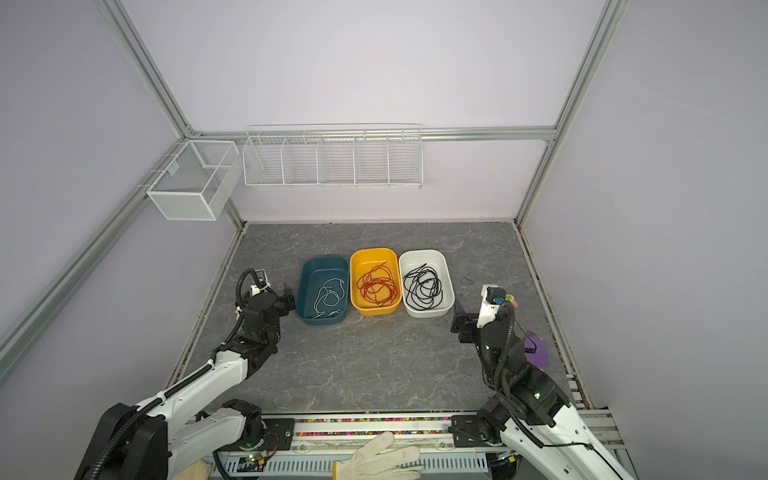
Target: Untangle the cables
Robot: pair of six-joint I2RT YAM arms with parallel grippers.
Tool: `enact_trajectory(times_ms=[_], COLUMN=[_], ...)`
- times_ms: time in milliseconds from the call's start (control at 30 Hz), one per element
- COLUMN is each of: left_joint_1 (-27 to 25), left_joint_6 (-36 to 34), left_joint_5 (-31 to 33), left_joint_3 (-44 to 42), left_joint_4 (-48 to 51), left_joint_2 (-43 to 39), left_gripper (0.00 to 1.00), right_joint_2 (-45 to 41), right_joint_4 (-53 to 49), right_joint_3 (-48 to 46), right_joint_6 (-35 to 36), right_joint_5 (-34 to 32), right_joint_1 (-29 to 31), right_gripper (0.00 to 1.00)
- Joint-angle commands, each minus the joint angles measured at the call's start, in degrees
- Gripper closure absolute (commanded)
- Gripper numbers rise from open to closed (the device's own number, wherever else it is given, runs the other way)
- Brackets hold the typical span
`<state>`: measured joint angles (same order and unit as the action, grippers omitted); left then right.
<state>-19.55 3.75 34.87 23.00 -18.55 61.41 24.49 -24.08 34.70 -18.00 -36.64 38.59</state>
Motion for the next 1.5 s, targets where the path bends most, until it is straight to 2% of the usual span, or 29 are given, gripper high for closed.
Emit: enact_trajectory(times_ms=[0, 133, 467, 567, 700, 867, 900, 933, 967, 1000, 1067, 1133, 1233, 1300, 1367, 1467], left_joint_1=[3.60, 6.80, 7.84, 7.87, 8.05, 11.25, 12.93, 14.30, 15.20, 15.16, 15.16, 15.16, 15.16, 15.16, 15.16, 15.16], left_joint_6=[-1.22, -0.15, -3.48, -6.57, -7.29, -3.59, -2.14, -0.78, -0.76, -0.80, -2.47, -1.86, -2.11, -2.23, -2.21, -2.28], left_joint_5=[-5.66, -6.80, -9.06, -11.18, -9.35, -10.63, -12.86, -14.79, -15.31, -14.91, -18.45, -16.95, -16.56, -16.49, -16.58, -16.51], left_joint_3=[0.28, -2.74, -0.65, 0.65, 1.25, 4.41, 3.38, 1.82, 0.10, 0.26, 0.33, 0.20, -0.59, -0.74, -0.77, -0.77], left_joint_4=[-3.09, -6.63, -18.40, -20.06, -24.40, -20.95, -22.54, -23.91, -30.18, -30.35, -29.16, -30.97, -33.30, -33.96, -33.90, -34.10], left_joint_2=[0.91, 2.10, 13.73, 16.59, 21.62, 23.90, 23.98, 24.22, 26.26, 26.37, 25.95, 26.87, 27.44, 27.59, 27.55, 27.55], left_gripper=[0.01, 0.01, 0.01, 0.01, 0.01, 0.01, 0.01, 0.01, 0.01, 0.02, 0.02, 0.01, 0.02, 0.02, 0.01, 0.01], right_joint_2=[-0.85, -0.26, 1.54, 1.62, 1.96, 1.44, 1.52, 1.60, 1.82, 2.11, 2.72, 3.98, 7.78, 10.79, 11.85, 12.34], right_joint_4=[1.49, 1.97, 2.22, 2.49, 2.75, 4.80, 5.21, 5.35, 5.29, 5.04, 4.40, 4.10, 6.06, 7.15, 11.36, 23.79], right_joint_3=[-0.86, -0.94, -0.26, -0.85, -0.29, 0.07, 0.08, 0.07, 0.07, 0.16, 0.48, 1.15, 1.89, 2.22, 0.40, -5.12], right_joint_6=[0.22, -0.96, -1.73, -2.89, -2.79, -3.15, -3.01, -3.01, -3.37, -4.12, -6.20, -8.01, -3.56, -3.41, -3.30, 1.13], right_joint_5=[-0.83, 0.25, 1.49, 1.73, 1.40, 1.73, 1.47, 1.00, 0.51, 0.20, -0.17, -2.64, -6.47, -10.76, -14.44, -14.70], right_joint_1=[-0.27, -0.27, -0.36, -0.36, -0.45, -0.55, -0.62, -0.56, -0.60, -0.69, -0.73, -0.75, -0.75, -1.00, -1.70, -4.19], right_gripper=[0.11, 0.11, 0.11, 0.11, 0.11, 0.11, 0.11, 0.11, 0.11, 0.11, 0.11, 0.11, 0.11, 0.11, 0.11, 0.11])
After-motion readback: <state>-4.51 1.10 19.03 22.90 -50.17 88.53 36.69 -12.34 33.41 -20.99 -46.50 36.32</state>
